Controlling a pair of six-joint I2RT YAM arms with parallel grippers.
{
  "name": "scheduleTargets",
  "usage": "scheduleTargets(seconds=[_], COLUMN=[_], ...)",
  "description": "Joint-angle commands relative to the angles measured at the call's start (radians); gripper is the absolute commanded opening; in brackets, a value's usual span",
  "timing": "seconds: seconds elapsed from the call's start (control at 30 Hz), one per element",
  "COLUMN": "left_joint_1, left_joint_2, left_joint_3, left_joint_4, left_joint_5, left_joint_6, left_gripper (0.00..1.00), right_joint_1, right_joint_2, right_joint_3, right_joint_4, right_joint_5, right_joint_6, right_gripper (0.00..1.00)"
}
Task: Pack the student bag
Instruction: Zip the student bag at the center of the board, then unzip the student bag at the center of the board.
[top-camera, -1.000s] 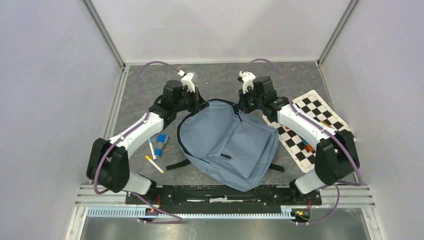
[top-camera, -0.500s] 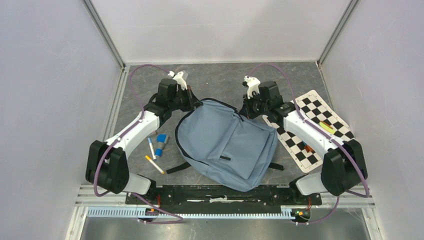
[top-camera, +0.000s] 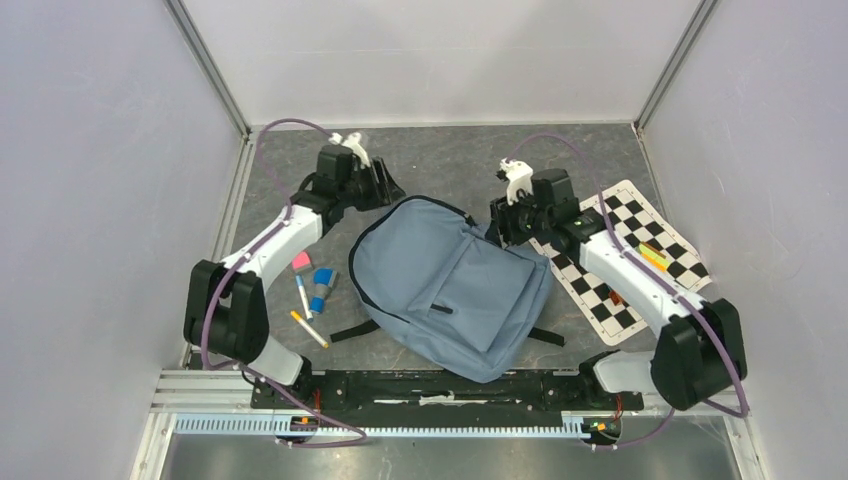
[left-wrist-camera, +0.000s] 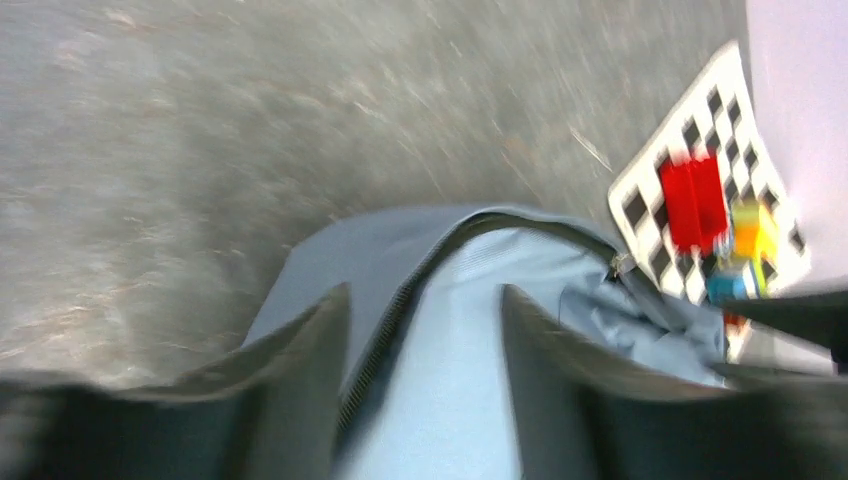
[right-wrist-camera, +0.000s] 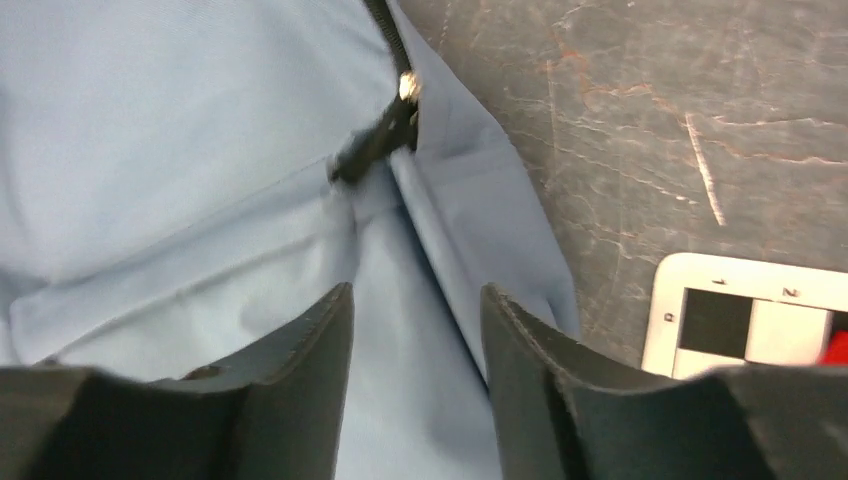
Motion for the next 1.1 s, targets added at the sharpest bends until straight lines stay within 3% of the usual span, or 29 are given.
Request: scheduleTargets(seconds=[0.0, 0.13, 0.27, 0.4, 0.43, 0.53, 0.6, 0.83, 1.07], left_joint_1=[0.078, 0.056, 0.007, -0.093, -0.129, -0.211, -0.251, -0.374, -0.428], left_joint_2=[-0.030, -0.116, -0.248, -0.404, -0.435, -0.528, -0.574, -0.726, -0.759], left_joint_3=[0.065, 0.019, -0.072, -0.223, -0.261, -0.361, -0.430, -0.666, -0.708], left_joint_4=[0.096, 0.082, 0.060, 0.058, 0.058, 0.062, 0.076, 0.181, 0.206], left_joint_5=[-0.150, -0.182, -0.156, -0.163, -0.174, -0.181, -0.151, -0.193, -0.268], left_joint_6=[0.054, 0.113, 0.160, 0.114, 0.095, 0.020, -0.050, -0.247, -0.284], left_gripper=[0.83, 0.99, 1.00, 1.00, 1.00, 0.99, 0.98, 0.94, 0.89], right_joint_1=[-0.017, 0.047, 0.210, 0.335, 0.370, 0.473, 0.527, 0.718, 0.804], right_joint_2=[-0.118, -0.175, -0.239, -0.315, -0.330, -0.362, -0.351, -0.278, -0.142], right_joint_3=[0.010, 0.008, -0.034, -0.138, -0.169, -0.241, -0.264, -0.257, -0.136], right_joint_4=[-0.041, -0.041, -0.047, 0.049, 0.082, 0.165, 0.184, 0.148, 0.099], right_joint_5=[-0.014, -0.006, 0.036, 0.006, 0.013, 0.036, 0.058, 0.318, 0.506], right_joint_6=[-0.069, -0.147, -0.214, -0.183, -0.176, -0.136, -0.111, -0.122, -0.184], right_gripper=[0.65, 0.79, 0.81, 0.81, 0.80, 0.61, 0.55, 0.55, 0.49])
